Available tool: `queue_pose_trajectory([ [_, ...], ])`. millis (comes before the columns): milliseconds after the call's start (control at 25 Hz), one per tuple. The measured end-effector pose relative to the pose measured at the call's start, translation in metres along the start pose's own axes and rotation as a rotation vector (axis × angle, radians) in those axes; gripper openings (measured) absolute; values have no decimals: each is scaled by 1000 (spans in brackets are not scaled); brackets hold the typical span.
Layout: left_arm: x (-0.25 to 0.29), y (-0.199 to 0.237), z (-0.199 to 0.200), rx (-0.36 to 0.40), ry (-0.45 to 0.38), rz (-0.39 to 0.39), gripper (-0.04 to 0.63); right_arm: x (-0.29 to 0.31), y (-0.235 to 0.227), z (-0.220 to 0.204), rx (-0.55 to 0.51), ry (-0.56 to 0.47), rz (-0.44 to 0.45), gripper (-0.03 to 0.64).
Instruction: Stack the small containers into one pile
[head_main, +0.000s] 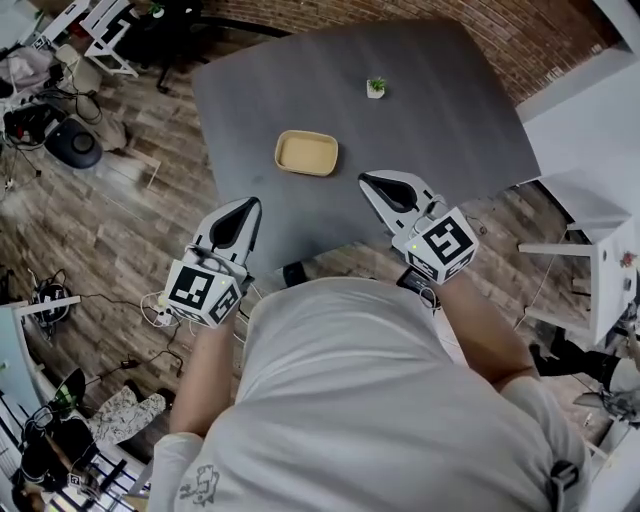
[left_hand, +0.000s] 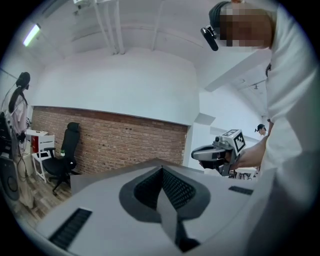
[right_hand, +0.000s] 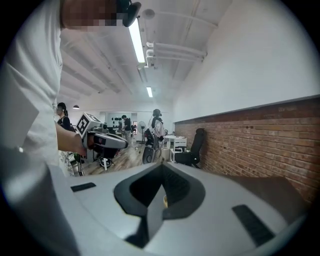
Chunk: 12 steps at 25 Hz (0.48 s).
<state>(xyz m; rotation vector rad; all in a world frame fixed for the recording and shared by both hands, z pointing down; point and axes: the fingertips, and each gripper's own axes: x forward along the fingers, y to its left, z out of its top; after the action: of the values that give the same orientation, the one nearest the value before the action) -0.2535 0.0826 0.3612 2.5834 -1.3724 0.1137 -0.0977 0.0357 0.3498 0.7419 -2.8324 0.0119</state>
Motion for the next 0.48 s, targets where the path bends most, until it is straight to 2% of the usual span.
queue_pose_trajectory([
  [480,11,-133,-11,4,-42,89,12,-117,3,-30,-29,-37,79,5],
])
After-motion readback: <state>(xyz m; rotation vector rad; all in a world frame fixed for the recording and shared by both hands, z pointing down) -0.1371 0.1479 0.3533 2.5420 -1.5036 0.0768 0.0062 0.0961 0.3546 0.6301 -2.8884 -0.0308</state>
